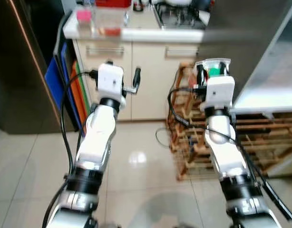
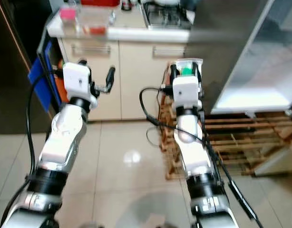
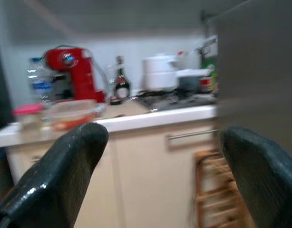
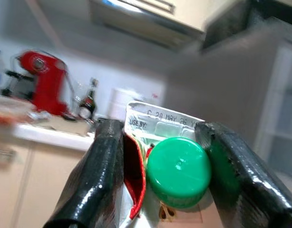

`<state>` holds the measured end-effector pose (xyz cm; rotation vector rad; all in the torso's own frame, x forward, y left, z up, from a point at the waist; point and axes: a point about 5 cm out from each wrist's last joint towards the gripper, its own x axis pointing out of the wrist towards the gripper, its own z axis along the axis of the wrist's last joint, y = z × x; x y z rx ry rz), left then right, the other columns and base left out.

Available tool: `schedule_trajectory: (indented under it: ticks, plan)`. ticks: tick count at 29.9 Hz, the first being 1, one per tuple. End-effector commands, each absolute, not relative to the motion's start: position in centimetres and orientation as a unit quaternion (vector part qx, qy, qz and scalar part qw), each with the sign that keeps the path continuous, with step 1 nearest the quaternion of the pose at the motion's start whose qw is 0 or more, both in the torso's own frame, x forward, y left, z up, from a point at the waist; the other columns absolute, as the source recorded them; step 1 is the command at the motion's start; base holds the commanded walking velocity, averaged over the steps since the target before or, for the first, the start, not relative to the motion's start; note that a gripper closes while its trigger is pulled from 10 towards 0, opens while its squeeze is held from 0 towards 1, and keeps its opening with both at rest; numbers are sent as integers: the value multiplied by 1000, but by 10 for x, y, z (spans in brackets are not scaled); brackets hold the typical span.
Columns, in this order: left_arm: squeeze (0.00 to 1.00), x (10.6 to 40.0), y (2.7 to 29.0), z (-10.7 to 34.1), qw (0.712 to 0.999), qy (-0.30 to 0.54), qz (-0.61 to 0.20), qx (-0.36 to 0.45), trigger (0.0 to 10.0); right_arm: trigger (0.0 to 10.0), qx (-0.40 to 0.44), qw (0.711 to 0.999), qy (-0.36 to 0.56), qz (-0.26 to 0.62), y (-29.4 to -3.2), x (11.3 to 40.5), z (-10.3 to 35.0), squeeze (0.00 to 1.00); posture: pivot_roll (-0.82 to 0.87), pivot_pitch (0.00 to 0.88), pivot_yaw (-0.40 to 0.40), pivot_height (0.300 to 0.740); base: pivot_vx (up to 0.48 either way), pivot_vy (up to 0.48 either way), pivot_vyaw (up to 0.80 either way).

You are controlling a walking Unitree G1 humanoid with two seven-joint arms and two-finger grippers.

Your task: Restocking fridge

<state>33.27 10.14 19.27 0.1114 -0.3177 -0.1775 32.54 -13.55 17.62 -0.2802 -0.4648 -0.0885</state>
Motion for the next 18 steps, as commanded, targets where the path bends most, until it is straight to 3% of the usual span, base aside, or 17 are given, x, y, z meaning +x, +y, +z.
schedule_trajectory:
  ticks: [1, 18]
  plan:
    - [0, 334, 98, 196, 981, -161, -88, 66, 10000, 0, -135, 963, -227, -51, -139, 327, 178, 0, -2, 0, -13, 740, 0, -450, 0]
    - [0, 342, 98, 184, 988, -122, -64, 75, 10000, 0, -137, 966, -217, -37, -138, 326, 174, 0, -10, 0, -15, 740, 0, -450, 0]
